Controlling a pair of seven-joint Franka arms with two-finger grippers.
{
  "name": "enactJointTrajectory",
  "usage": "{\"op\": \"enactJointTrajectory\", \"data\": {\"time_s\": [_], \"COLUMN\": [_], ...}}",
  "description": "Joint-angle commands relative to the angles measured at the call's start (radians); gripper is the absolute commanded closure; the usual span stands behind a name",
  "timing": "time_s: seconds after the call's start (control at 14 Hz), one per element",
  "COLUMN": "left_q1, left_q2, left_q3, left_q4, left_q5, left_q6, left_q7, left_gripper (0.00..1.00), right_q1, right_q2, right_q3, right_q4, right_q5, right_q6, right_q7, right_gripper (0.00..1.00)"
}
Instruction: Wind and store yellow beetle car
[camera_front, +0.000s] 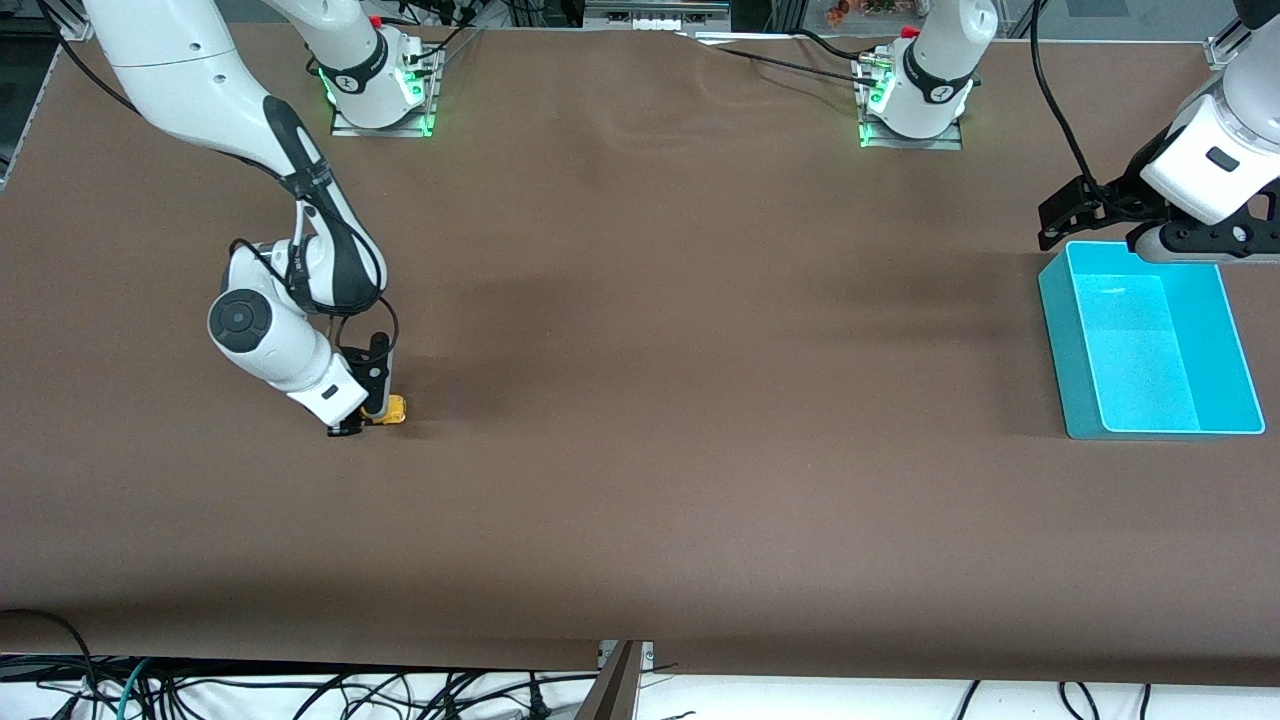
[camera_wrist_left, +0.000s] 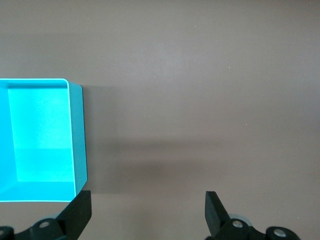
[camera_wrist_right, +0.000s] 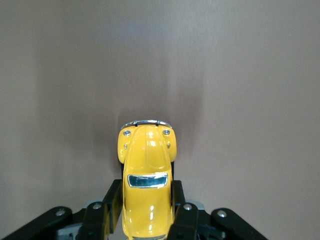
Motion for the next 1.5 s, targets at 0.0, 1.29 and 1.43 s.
{"op": "enactJointTrajectory", "data": {"time_s": [0.0, 1.29, 1.43], "left_q1": [0.005, 0.005, 0.005], "left_q2": [0.015, 0.017, 0.018], "left_q3": [-0.005, -0.007, -0.007], "left_q4": [0.033, 0.033, 0.033], "left_q5": [0.008, 0.008, 0.008], "left_q6": [-0.022, -0.022, -0.022], "left_q7": [-0.007, -0.007, -0.007], "left_gripper": [0.00, 0.00, 0.00], "right_q1": [-0.051, -0.178, -0.174], "right_q2": [0.004, -0.002, -0.040], "right_q3": [0.002, 0.020, 0.069], "right_q4": [-0.028, -0.013, 0.080], "right_q5": [0.003, 0.017, 0.018], "right_q6": [0.034, 0.034, -0.039], "right_q7": [-0.047, -0.150, -0.122], "right_gripper": [0.58, 0.00, 0.00]}}
